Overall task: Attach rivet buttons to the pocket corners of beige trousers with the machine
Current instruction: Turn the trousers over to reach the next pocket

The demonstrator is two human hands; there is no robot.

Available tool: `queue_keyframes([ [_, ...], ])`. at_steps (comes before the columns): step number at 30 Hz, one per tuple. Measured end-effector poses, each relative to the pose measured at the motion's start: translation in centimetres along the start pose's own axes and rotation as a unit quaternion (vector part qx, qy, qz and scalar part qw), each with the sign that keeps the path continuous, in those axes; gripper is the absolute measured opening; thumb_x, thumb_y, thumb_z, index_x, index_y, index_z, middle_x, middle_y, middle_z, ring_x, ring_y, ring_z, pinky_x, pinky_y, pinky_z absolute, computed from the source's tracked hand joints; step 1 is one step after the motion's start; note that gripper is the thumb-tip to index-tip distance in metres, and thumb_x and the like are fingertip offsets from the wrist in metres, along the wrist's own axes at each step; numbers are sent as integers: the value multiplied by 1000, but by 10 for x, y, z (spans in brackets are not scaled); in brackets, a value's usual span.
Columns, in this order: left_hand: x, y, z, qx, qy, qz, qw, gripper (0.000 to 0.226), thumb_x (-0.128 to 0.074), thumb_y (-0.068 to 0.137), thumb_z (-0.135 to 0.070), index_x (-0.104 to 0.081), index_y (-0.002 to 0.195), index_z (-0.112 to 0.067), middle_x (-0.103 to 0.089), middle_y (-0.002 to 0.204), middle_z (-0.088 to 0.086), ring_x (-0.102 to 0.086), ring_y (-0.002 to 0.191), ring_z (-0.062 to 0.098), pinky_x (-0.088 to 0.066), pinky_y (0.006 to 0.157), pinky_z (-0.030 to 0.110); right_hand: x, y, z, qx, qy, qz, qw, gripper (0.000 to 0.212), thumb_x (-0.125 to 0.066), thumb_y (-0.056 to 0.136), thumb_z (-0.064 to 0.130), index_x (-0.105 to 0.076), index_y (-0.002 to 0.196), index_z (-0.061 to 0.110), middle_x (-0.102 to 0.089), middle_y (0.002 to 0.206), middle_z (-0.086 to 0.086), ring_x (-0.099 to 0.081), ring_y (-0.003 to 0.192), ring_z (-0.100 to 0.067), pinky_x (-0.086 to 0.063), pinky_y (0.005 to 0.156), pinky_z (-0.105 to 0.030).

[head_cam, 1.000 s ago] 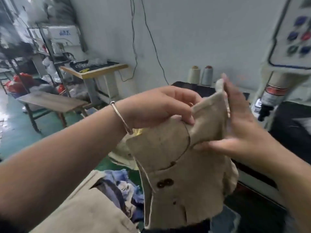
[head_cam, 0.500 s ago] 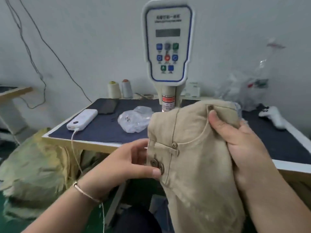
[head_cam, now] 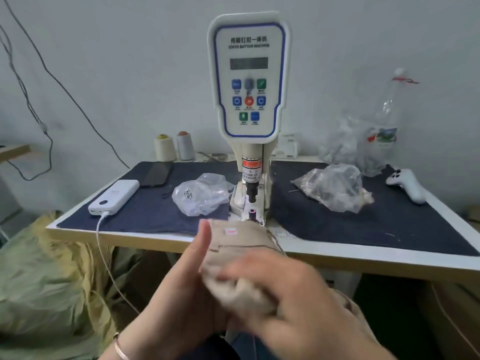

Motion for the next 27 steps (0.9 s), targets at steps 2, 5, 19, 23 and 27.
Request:
queue_keyframes([
  [2, 5, 3, 5, -1, -22, -14, 1000, 57, -50, 104, -45, -73, 110, 7, -71, 112, 24, -71, 107, 26, -55, 95, 31, -28, 1, -9, -15, -173, 127, 977, 30, -66, 87, 47, -63, 113, 34, -63, 108, 16, -57, 106, -3, -42, 93, -22],
  [5, 11, -4, 0, -45, 58, -60, 996, 54, -39, 104, -2, -75, 64, 4, -71, 64, 21, -71, 52, 19, -51, 43, 20, -26, 1, -19, -153, -71, 186, 968, 10, -64, 86, 52, -66, 93, 45, -62, 81, 22, -60, 89, -4, -48, 85, -24],
  [19, 32, -20, -36, -47, 30, -233, 971, 38, -43, 103, -16, -61, 120, 12, -74, 89, 17, -74, 68, 15, -53, 62, 25, -4, -39, -92, -268, 308, 138, 902, 75, -77, 67, 6, -49, 136, 10, -56, 138, -4, -50, 131, -21, -39, 111, -39],
  [23, 31, -2, -33, -64, 50, -256, 963, 33, -55, 90, -11, -80, 68, -5, -76, 73, 12, -73, 60, 14, -51, 43, 20, -5, -29, -75, -223, 402, 110, 881, 105, -77, 56, 10, -29, 148, 14, -48, 146, -4, -47, 134, -27, -40, 109, -45],
  [27, 23, 14, -29, -88, -3, -179, 980, 42, -30, 106, -8, -69, 121, -13, -65, 132, 10, -60, 124, 12, -46, 89, 15, -7, -30, -78, -229, 414, 106, 875, 128, -91, 53, 28, -11, 153, 31, -49, 145, 14, -47, 134, -13, -45, 100, -24],
])
Point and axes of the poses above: each hand's wrist, its own y-axis towards the middle knuckle, its own x-axis out of the back of the hand, z = x × y, the point moved 7 cm from there along y, towards the middle knuckle
